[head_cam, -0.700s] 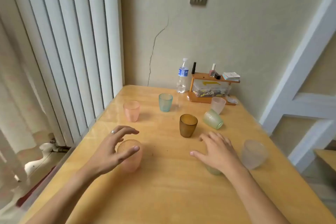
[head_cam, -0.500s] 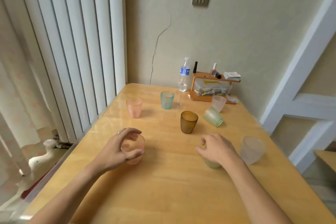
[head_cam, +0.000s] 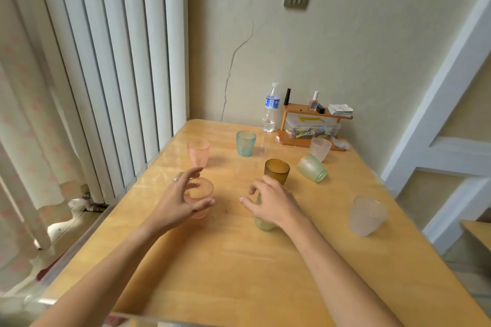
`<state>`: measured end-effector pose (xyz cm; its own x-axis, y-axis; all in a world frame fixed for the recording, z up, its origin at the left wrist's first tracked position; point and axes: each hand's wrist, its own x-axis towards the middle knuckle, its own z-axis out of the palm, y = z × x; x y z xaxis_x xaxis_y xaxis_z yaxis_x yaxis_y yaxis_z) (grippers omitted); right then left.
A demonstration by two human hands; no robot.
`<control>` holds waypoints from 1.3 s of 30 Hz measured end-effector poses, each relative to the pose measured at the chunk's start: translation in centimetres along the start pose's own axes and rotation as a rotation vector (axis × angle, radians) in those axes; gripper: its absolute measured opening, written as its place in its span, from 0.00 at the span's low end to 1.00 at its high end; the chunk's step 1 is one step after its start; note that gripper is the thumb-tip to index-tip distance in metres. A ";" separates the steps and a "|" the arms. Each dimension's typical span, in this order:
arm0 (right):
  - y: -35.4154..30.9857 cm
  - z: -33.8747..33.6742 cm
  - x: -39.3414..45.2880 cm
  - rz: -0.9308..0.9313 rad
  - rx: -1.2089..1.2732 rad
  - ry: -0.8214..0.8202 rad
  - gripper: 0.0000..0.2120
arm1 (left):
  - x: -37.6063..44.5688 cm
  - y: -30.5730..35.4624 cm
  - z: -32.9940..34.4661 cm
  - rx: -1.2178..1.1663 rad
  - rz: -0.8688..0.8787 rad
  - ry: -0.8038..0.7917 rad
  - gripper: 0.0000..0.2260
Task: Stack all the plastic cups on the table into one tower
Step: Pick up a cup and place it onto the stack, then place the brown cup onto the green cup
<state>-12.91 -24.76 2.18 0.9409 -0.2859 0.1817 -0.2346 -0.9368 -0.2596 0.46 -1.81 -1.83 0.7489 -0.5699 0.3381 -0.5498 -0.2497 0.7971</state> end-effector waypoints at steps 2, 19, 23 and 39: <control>0.6 0.6 -0.4 -0.028 0.026 0.137 0.26 | -0.1 0.0 0.1 0.008 0.008 0.042 0.48; 1.5 2.4 -1.2 0.044 0.283 0.238 0.17 | -3.7 5.0 12.0 0.016 0.120 -0.190 0.43; 1.7 2.0 -0.8 0.047 0.364 0.196 0.15 | -1.5 5.8 13.4 -0.053 0.136 -0.184 0.41; 6.3 1.4 6.6 0.259 0.345 0.239 0.32 | 0.9 3.9 13.8 -0.040 0.032 -0.116 0.39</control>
<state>-7.82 -32.23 0.45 0.7703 -0.5768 0.2720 -0.3207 -0.7190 -0.6167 -6.11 -14.13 -5.28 0.6823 -0.6644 0.3051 -0.5556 -0.2000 0.8070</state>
